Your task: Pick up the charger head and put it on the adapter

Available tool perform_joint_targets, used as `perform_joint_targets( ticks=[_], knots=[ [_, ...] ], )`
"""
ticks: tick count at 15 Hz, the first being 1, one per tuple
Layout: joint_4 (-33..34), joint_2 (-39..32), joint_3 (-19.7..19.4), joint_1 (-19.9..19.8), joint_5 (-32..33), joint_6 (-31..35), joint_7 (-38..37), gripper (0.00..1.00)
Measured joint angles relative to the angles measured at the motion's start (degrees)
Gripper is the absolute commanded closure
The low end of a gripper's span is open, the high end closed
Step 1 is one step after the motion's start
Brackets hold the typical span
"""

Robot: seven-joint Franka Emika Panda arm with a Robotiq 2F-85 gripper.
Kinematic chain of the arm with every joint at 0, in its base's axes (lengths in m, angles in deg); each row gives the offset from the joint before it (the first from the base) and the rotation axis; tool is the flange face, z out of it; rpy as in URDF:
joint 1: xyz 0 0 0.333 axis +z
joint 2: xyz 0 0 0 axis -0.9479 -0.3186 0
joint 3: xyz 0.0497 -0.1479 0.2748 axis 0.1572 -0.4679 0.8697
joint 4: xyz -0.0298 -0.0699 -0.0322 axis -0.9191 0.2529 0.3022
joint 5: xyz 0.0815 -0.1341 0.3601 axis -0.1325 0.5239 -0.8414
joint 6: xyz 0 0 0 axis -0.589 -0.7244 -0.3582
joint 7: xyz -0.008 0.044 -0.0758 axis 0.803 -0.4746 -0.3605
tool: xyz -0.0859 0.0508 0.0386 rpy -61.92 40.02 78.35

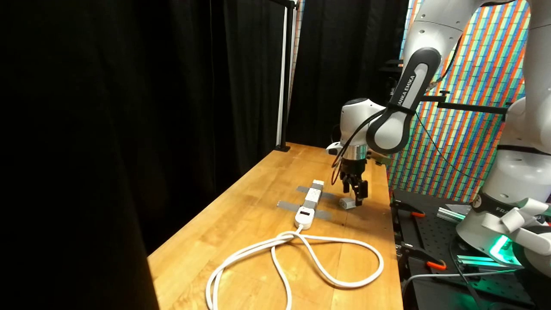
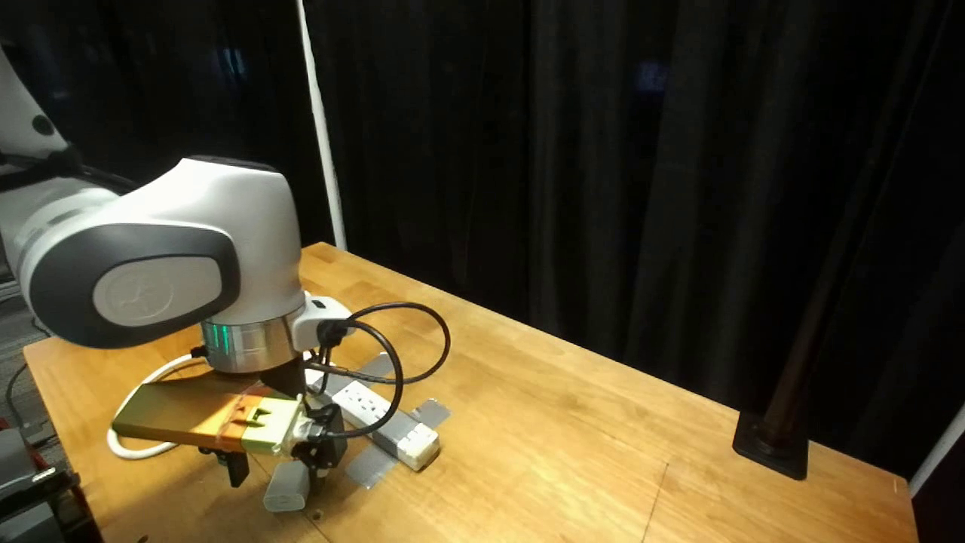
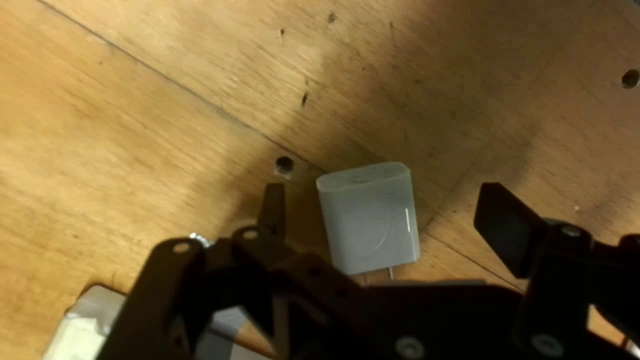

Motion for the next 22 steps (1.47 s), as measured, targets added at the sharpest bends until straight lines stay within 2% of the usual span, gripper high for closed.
perform_joint_targets(
  ticks=[5,6,7,11,15,16,18,22],
  knots=[
    [-0.1,-1.9,-2.5,1.0,6.3,2.9,-7.4,0.73],
    [-0.1,-2.1,-3.1,1.4,7.5,3.5,-8.5,0.27],
    [-0.1,-2.2,-3.7,1.7,8.5,4.0,-9.6,0.27],
    [-0.1,-2.3,-4.8,2.5,10.9,5.0,-11.0,0.01],
    [0.1,-2.3,-5.1,3.1,13.0,5.9,-11.3,0.0],
    [0.1,-2.3,-5.1,3.2,13.2,6.2,-11.3,0.25],
    [0.0,-2.4,-5.0,3.2,13.2,6.5,-11.0,0.28],
    [0.0,-3.5,-4.3,2.9,13.2,8.1,-10.3,0.61]
  ],
)
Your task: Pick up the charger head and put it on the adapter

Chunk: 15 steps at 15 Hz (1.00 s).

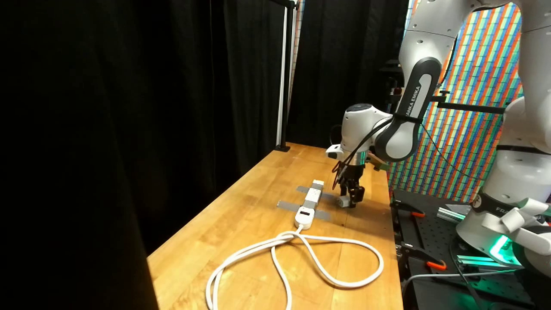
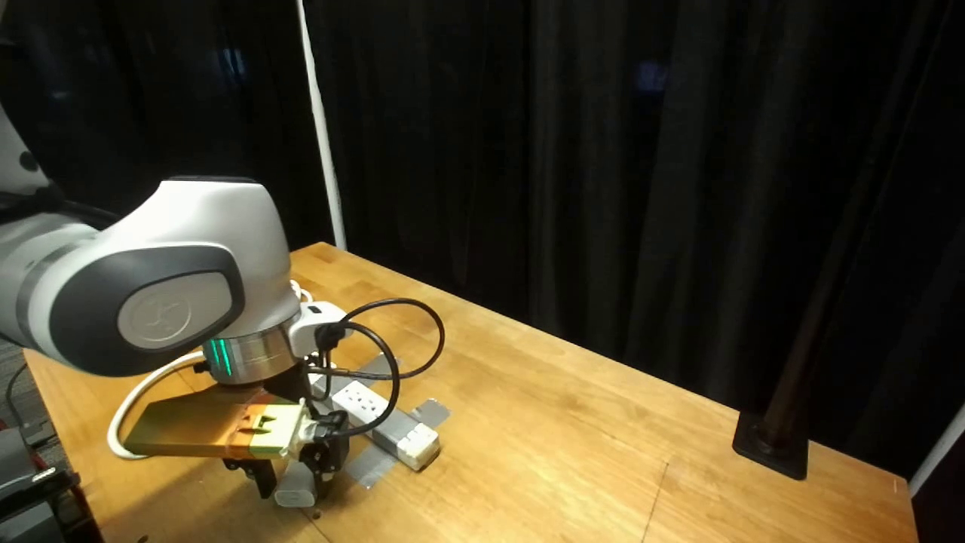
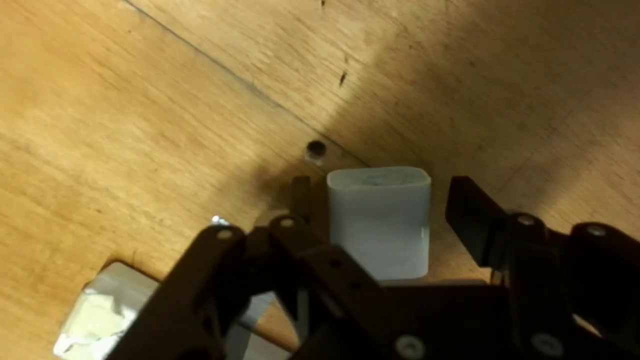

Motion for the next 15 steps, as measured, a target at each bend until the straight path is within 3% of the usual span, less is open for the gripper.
perform_joint_targets(
  ticks=[2,3,10,15],
  knots=[
    [0.0,-1.0,0.6,-0.4,-0.1,1.2,0.6,0.74],
    [-0.1,-1.2,1.0,-0.7,-0.2,1.4,1.0,0.76],
    [0.2,-0.9,1.9,-2.1,-0.5,0.4,3.7,0.77],
    [2.8,1.6,1.0,-1.6,0.7,-11.8,4.8,0.77]
  ],
)
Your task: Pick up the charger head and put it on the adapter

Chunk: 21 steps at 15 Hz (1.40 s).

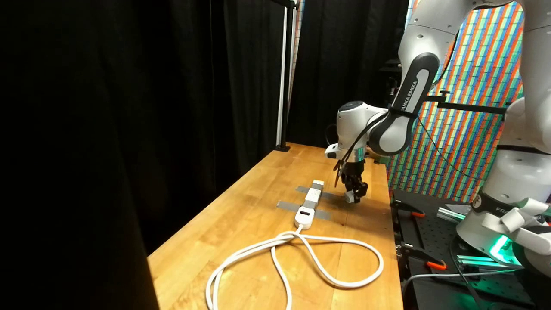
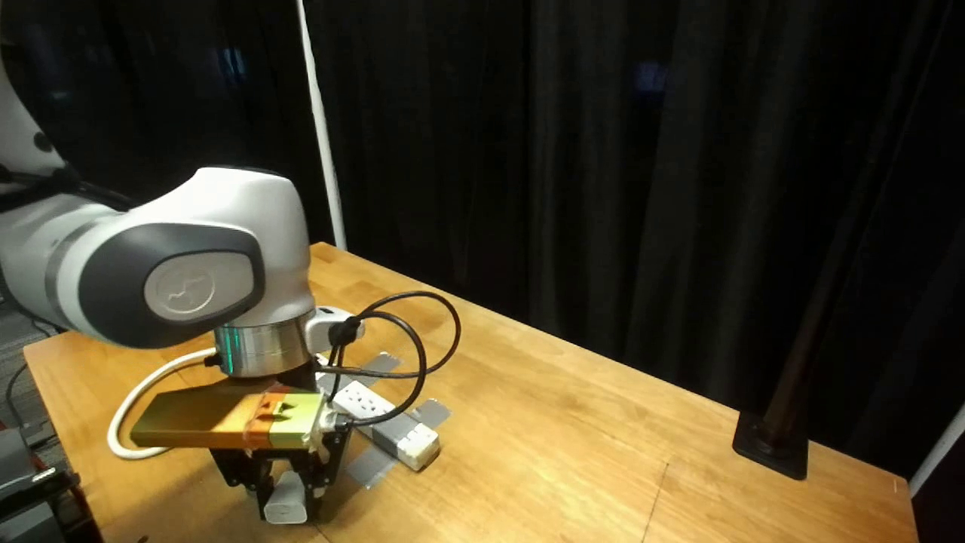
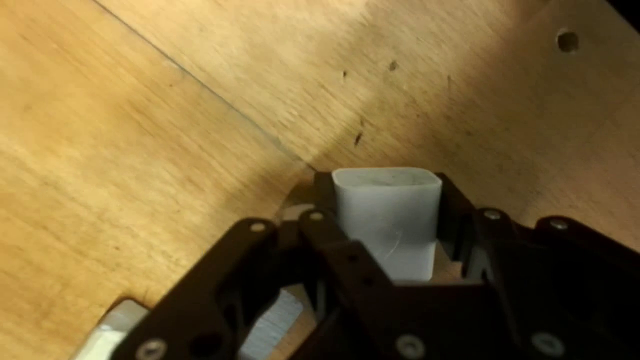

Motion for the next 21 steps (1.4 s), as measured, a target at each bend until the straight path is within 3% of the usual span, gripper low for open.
perform_joint_targets(
  ticks=[4,10,16,21],
  knots=[
    [4.1,4.3,-0.2,2.5,4.3,-11.7,-2.3,0.77],
    [13.7,4.7,2.7,8.8,17.1,-32.2,-13.8,0.77],
    [22.9,-3.9,6.9,13.1,26.5,-48.5,-17.6,0.77],
    [28.4,-12.4,9.4,15.4,34.3,-56.6,-16.0,0.77]
  ],
)
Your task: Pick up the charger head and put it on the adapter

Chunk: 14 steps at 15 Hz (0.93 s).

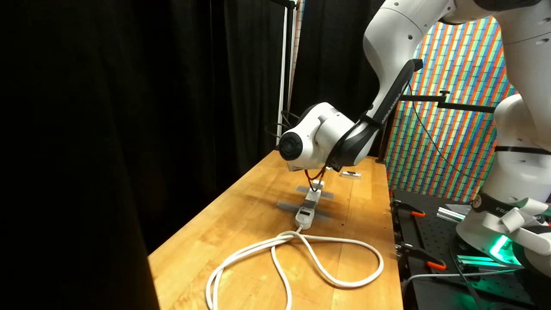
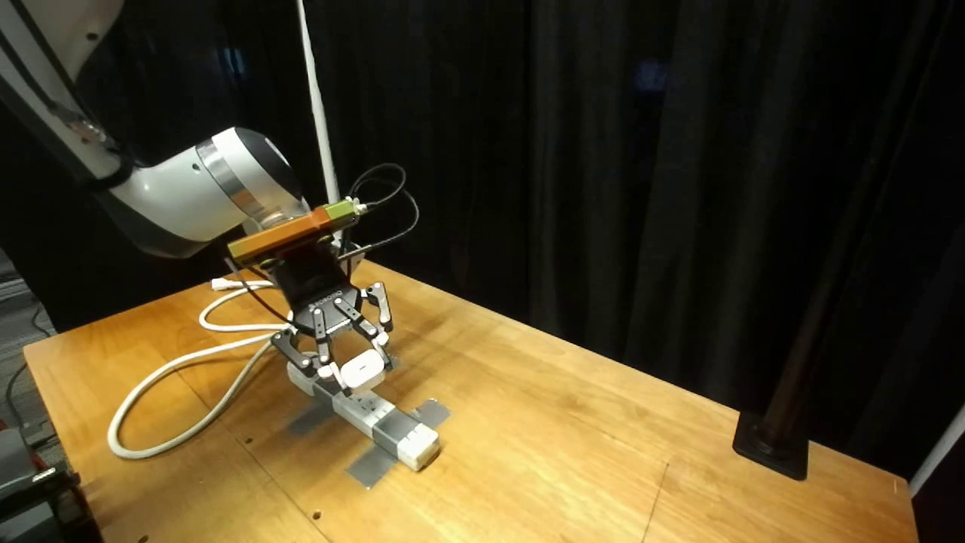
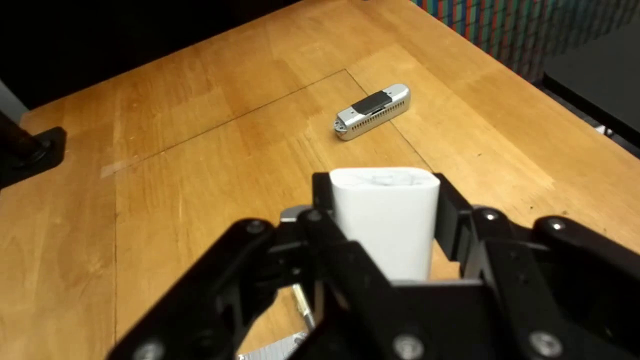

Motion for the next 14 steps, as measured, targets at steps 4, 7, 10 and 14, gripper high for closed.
perform_joint_targets(
  ticks=[4,7,10,14],
  knots=[
    [2.6,-5.1,1.6,1.2,6.6,-2.4,3.9,0.77],
    [3.8,-7.8,2.5,1.5,10.2,-2.9,6.3,0.77],
    [4.5,-9.5,3.1,1.5,11.5,-3.1,8.3,0.77],
    [5.1,-11.2,3.6,1.5,11.5,-3.1,10.3,0.77]
  ],
)
